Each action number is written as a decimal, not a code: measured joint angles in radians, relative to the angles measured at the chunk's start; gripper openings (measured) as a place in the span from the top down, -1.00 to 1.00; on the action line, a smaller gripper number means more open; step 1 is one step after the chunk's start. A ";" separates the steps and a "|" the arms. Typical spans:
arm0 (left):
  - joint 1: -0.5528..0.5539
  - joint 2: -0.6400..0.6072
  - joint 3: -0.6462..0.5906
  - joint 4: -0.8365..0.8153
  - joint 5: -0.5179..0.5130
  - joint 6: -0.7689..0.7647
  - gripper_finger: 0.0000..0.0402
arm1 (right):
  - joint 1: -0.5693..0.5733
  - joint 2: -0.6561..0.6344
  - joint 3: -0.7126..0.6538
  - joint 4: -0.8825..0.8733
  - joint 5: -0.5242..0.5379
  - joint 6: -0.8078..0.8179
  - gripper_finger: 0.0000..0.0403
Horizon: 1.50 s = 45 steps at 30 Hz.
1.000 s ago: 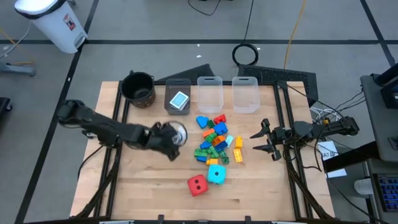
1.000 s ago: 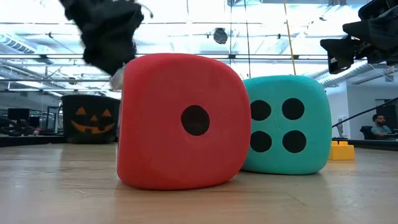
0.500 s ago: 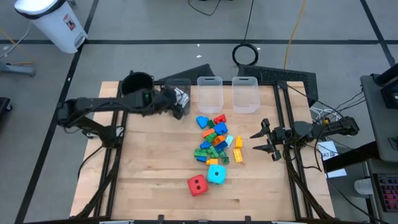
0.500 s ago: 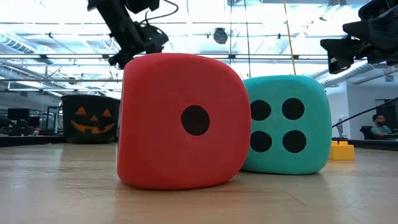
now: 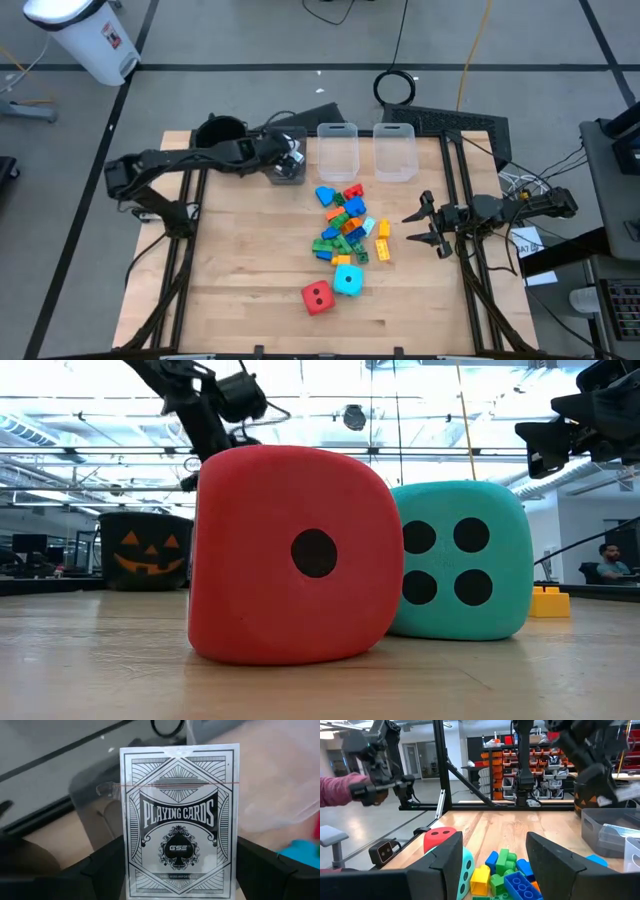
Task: Pick & Place Toys
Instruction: Put the playing card box into the black bin, then put the light blue dice into the left transparent bin
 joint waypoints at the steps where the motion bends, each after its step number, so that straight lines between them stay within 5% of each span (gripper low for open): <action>1: 0.000 0.020 -0.001 0.007 0.000 0.000 -0.51 | 0.000 0.000 0.000 -0.001 0.000 0.000 0.07; 11: 0.031 0.153 -0.001 0.045 0.000 -0.053 -0.52 | 0.000 0.000 0.000 0.001 0.000 0.000 0.07; 18: 0.035 0.167 -0.001 0.063 0.000 -0.017 -0.93 | 0.000 0.000 0.000 0.000 0.000 0.000 0.07; 26: 0.035 0.144 0.005 0.086 0.028 0.050 -0.66 | 0.000 0.000 0.000 0.000 0.000 0.000 0.07; 35: 0.018 -0.090 0.093 -0.036 0.216 0.199 -0.47 | 0.000 0.000 0.000 0.000 0.000 0.000 0.07; 45: -0.163 -0.423 0.023 -0.043 0.229 0.293 -0.37 | 0.000 0.000 0.000 0.000 0.000 0.000 0.07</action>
